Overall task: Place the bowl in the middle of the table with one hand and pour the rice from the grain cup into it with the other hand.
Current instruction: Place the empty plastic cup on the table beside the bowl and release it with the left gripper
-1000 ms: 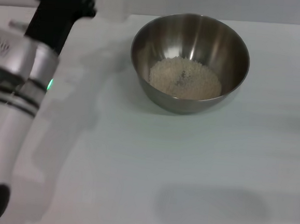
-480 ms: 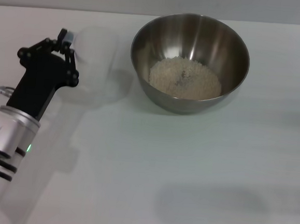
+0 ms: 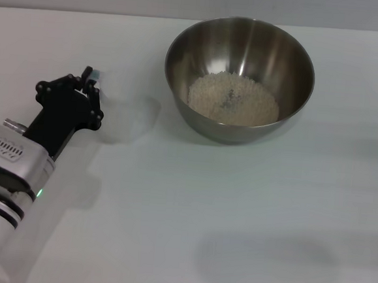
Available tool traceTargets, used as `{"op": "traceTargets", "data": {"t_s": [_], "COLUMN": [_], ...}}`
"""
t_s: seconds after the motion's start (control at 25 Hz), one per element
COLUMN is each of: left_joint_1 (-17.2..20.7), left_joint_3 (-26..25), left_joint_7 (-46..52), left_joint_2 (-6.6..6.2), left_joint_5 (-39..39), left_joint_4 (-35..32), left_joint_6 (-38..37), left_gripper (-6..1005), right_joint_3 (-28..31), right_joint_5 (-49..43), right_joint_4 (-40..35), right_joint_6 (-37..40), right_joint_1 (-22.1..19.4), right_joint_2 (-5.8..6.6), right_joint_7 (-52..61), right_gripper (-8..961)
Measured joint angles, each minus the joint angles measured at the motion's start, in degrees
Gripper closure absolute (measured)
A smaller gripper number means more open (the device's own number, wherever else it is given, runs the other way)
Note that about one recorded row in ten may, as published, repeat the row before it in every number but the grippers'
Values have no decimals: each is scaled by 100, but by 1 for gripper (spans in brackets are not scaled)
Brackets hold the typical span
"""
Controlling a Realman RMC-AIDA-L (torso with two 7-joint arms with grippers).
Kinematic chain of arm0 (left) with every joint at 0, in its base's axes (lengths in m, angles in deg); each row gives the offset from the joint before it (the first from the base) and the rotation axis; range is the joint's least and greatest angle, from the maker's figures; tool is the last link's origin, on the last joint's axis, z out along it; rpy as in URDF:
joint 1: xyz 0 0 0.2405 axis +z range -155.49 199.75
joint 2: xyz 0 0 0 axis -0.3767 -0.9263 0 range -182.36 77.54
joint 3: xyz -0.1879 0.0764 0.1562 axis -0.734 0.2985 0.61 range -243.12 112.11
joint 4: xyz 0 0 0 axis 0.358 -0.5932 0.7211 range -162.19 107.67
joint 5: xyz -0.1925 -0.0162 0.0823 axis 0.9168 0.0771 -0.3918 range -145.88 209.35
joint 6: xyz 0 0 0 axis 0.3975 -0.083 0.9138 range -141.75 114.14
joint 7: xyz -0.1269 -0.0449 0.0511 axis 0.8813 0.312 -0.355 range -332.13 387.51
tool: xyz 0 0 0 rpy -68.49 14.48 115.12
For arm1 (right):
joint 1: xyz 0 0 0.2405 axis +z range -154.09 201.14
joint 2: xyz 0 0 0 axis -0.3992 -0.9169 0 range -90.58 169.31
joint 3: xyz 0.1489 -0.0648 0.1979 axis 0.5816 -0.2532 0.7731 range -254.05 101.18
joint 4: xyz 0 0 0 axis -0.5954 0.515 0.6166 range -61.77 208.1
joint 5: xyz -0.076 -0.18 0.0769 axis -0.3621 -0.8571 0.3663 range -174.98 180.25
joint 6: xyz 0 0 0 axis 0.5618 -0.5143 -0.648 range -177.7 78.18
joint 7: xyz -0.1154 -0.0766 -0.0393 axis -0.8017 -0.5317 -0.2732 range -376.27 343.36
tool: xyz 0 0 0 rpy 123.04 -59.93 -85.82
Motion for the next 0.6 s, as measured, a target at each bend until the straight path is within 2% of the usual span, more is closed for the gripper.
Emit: {"op": "traceTargets", "data": {"t_s": [0.44,0.6], "left_joint_1": [-145,-124], "left_joint_3": [7,7], "left_joint_7": [227,239], "left_joint_2": [0,0], "left_joint_5": [-8,-20], "left_joint_4": [-104,-97], "left_joint_6": [454,464], "left_gripper": [953,882], "right_joint_3": [0,0], "right_joint_5": [-8,-8], "right_joint_4": [-14,-14], "right_joint_6": [25,25], "right_joint_1": [-8,-9], "right_joint_2": [8,14], "right_joint_7": [-1,-1], "right_gripper": [267,267]}}
